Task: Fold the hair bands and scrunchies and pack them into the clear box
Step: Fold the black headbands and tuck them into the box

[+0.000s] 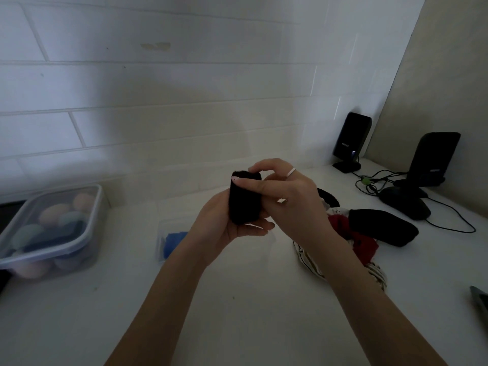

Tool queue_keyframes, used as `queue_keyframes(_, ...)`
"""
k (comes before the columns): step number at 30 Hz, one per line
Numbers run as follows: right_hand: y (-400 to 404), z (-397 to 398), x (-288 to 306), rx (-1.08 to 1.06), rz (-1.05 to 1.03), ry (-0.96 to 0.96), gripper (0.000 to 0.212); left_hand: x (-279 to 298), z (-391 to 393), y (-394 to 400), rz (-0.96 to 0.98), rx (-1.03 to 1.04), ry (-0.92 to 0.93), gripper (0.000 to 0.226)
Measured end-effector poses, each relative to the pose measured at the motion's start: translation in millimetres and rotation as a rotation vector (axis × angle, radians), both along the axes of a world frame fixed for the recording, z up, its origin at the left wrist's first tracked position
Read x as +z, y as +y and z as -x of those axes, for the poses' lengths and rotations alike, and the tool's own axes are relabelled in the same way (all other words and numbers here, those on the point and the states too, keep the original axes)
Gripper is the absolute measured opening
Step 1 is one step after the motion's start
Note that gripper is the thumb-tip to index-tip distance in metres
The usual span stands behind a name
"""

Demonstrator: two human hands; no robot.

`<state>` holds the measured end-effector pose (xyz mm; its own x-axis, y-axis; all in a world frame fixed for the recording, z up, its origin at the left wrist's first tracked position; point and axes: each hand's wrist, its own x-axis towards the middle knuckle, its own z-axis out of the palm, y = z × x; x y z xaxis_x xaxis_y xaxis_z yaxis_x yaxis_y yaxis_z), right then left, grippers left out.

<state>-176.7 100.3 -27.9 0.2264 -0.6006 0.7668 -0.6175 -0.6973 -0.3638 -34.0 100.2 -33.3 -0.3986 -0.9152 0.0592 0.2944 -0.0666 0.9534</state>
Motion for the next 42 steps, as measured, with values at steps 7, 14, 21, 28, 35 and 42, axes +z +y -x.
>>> queue_keyframes(7,2.2,-5.8,-0.9,-0.003,-0.060,0.067,0.045,-7.9,0.7,-7.0,-0.036,0.046,0.186,0.031)
queue_keyframes(14,0.6,-9.5,-7.8,-0.004,-0.174,0.044,0.052,-3.3,-4.1,-10.5,-0.155,-0.078,0.369,0.056)
queue_keyframes(21,7.1,-9.2,-5.3,-0.109,-0.279,0.255,0.057,-10.3,-8.2,-18.8,-0.076,0.009,0.276,0.026)
queue_keyframes(28,-3.0,-16.7,-17.9,-0.222,-0.054,0.276,0.043,-9.5,-18.1,-20.6,-0.014,0.119,0.018,0.025)
queue_keyframes(35,7.0,-26.4,-18.7,0.001,-0.190,0.108,0.030,-10.2,-58.3,-21.5,0.284,0.505,-0.489,0.022)
queue_keyframes(42,3.0,-49.3,-24.4,0.091,-0.358,0.380,0.023,-24.5,-83.1,-16.2,0.472,0.557,-0.571,0.020)
